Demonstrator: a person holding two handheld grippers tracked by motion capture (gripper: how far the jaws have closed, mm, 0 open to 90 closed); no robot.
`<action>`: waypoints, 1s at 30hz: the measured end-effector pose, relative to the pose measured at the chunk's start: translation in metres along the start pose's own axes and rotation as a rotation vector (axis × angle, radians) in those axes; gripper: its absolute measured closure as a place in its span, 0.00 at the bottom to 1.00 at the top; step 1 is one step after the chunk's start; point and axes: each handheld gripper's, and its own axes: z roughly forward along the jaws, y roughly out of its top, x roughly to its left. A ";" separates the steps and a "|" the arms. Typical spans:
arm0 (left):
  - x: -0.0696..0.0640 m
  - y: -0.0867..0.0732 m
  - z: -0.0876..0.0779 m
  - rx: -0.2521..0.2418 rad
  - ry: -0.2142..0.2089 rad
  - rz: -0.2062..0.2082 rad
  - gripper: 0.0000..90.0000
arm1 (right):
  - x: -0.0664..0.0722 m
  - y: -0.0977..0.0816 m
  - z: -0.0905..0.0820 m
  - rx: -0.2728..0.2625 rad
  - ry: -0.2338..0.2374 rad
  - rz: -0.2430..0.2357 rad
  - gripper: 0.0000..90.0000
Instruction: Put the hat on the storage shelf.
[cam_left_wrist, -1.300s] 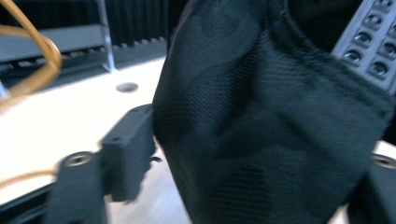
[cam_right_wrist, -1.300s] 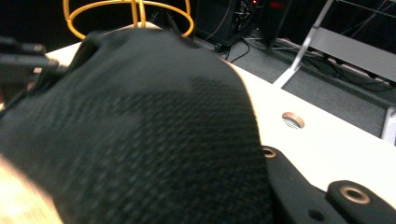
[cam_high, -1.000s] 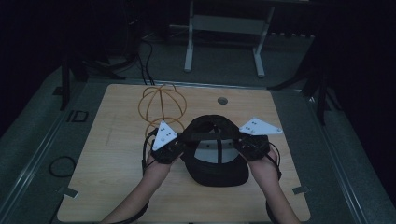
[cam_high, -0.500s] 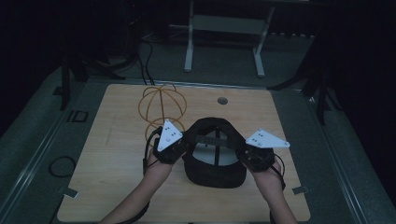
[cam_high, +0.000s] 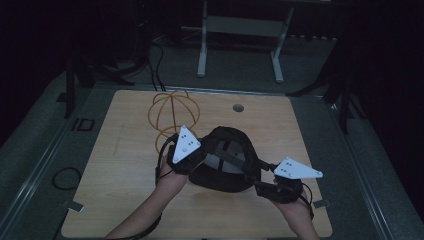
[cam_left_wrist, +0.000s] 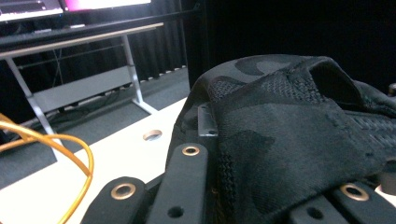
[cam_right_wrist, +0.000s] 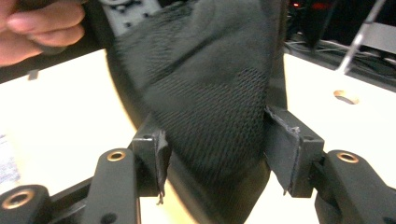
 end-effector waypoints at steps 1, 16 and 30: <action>0.000 0.001 0.000 0.005 -0.004 0.006 0.99 | 0.001 -0.002 -0.003 -0.001 0.014 0.000 0.49; 0.015 -0.011 -0.019 -0.101 -0.149 0.060 0.99 | -0.010 -0.009 -0.053 -0.090 0.015 0.005 0.47; 0.030 -0.013 -0.052 -0.196 -0.480 0.255 0.99 | -0.003 0.014 -0.032 -0.087 0.131 -0.121 0.49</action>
